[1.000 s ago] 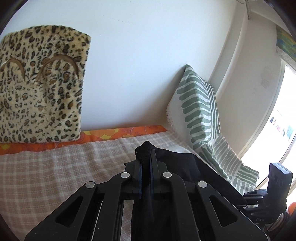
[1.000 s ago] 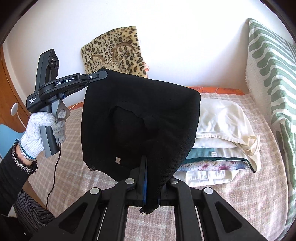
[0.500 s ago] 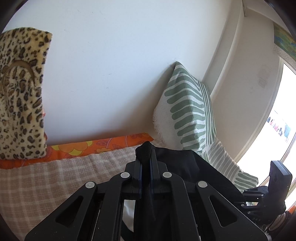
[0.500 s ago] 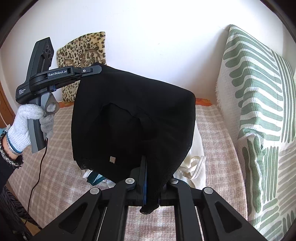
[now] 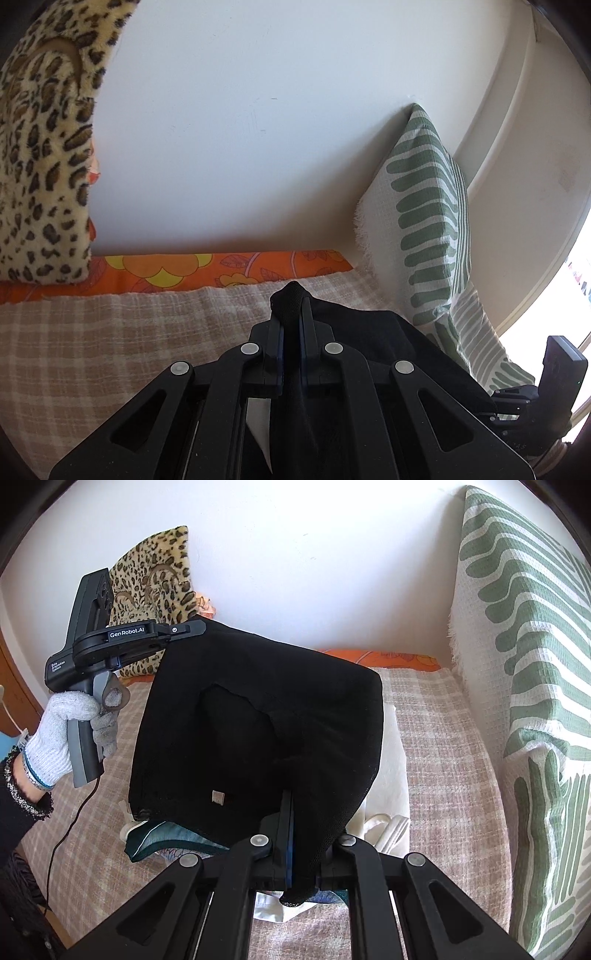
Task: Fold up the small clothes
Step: 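Carry the black shirt with both grippers over the stack of folded clothes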
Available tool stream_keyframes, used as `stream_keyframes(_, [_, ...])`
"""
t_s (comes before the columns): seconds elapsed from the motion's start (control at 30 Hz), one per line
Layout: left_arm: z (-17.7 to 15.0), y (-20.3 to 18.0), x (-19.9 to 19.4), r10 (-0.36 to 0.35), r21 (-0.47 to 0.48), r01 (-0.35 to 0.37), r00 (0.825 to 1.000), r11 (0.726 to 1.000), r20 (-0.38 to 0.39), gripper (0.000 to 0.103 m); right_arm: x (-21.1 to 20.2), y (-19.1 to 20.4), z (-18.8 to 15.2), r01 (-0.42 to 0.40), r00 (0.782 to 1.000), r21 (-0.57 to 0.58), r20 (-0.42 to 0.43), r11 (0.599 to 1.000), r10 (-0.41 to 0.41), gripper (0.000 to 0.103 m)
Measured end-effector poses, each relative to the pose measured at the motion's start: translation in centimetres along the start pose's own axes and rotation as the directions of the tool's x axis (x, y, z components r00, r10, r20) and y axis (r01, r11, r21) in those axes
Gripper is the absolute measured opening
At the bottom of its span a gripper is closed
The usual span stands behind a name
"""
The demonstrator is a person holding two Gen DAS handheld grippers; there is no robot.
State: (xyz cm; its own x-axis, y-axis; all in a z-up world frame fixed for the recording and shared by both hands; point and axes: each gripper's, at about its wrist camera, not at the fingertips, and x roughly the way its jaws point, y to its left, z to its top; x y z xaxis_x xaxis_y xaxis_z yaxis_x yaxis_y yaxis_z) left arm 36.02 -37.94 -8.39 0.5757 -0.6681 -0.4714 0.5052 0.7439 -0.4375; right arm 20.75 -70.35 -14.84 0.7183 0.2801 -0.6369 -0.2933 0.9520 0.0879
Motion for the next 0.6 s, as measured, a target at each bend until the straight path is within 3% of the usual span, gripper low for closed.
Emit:
stream_keyframes(0.13, [0.0, 0.5, 0.9, 0.054, 0.001, -0.054, 0.998, 0.999, -0.043, 0.01, 1.3, -1.4, -0.4, -0.031, 0.999, 0.062, -0.029, 0.998, 0.032, 0.011])
stream_keyframes(0.2, [0.3, 0.6, 0.7, 0.091, -0.007, -0.091, 0.994, 0.996, -0.055, 0.012, 1.5, -2.0, -0.7, -0.039, 0.998, 0.093, -0.043, 0.995, 0.044, 0.028])
stream_keyframes(0.27, [0.5, 0.7, 0.0, 0.096, -0.002, -0.096, 0.994, 0.995, -0.042, 0.013, 1.2, -2.5, -1.0, -0.048, 0.998, 0.119, -0.043, 0.992, 0.054, 0.036])
stream_keyframes(0.43, [0.1, -0.7, -1.9, 0.071, 0.084, -0.068, 0.997, 0.994, -0.04, 0.013, -0.7, -3.6, -1.6, -0.076, 0.997, 0.179, -0.001, 0.981, 0.077, 0.038])
stream_keyframes(0.6, [-2.3, -3.6, -2.3, -0.01, 0.177, 0.028, 0.995, 0.984, -0.099, 0.013, -1.5, -4.7, -0.9, -0.077, 0.996, 0.266, 0.068, 0.961, 0.061, 0.038])
